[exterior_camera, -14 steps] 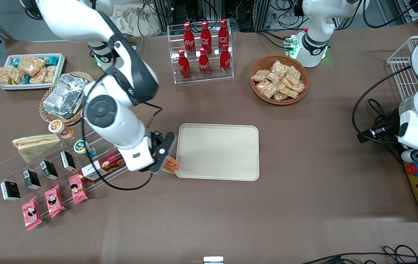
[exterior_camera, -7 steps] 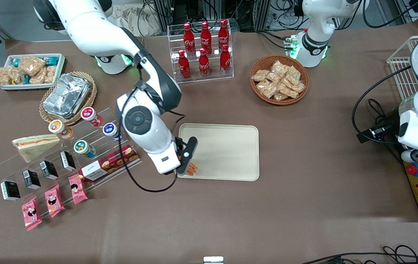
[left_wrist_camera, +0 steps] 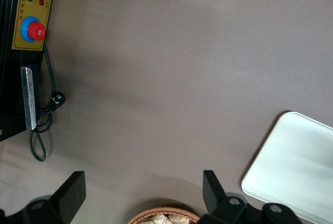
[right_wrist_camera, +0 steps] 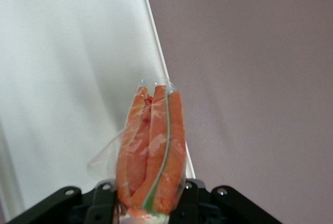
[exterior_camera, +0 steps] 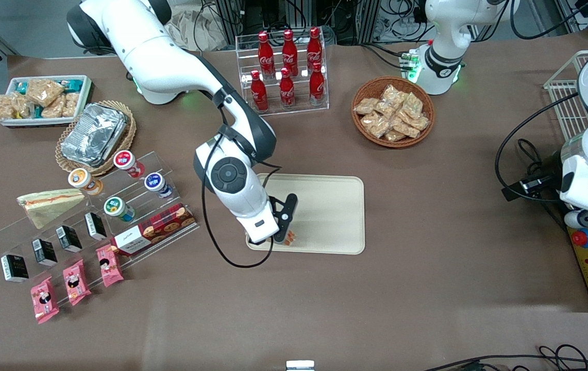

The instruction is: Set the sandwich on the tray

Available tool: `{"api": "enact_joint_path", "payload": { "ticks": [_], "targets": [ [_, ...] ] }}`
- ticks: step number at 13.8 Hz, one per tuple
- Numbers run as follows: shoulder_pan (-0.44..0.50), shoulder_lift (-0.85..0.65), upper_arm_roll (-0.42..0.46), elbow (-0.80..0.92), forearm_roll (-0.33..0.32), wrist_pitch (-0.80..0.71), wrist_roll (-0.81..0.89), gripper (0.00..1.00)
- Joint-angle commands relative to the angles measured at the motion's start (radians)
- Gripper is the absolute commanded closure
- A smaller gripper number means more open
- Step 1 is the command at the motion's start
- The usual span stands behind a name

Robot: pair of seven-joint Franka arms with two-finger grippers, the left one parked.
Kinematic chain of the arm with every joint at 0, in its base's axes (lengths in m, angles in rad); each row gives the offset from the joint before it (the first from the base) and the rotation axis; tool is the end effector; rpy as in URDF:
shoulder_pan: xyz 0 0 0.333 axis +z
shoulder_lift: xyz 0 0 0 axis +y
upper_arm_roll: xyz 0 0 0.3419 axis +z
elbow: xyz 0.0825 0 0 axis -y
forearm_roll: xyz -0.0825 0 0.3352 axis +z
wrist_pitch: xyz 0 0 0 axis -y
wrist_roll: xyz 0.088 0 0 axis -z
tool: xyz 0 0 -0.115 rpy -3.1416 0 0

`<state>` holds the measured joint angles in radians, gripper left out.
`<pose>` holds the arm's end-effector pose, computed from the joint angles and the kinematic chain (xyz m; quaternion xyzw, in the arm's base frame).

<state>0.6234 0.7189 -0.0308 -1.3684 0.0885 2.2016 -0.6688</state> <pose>0.5921 0.4098 0.3382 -0.8174 -0.5726 -0.0583 0.0251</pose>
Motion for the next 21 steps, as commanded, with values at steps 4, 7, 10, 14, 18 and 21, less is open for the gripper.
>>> {"api": "enact_joint_path", "payload": {
  "ticks": [4, 7, 10, 14, 18, 21],
  "targets": [
    [0.018, 0.079, -0.006, 0.005, 0.004, 0.119, 0.009, 0.66],
    [0.041, 0.077, -0.006, 0.003, 0.005, 0.124, 0.008, 0.62],
    [0.044, 0.08, -0.006, 0.003, 0.014, 0.127, 0.012, 0.26],
    [0.018, 0.053, -0.005, 0.006, 0.026, 0.107, 0.015, 0.0],
    [-0.089, -0.042, -0.017, 0.003, 0.106, -0.058, 0.052, 0.0],
    [-0.21, -0.139, -0.015, 0.003, 0.111, -0.221, 0.069, 0.0]
  ]
}}
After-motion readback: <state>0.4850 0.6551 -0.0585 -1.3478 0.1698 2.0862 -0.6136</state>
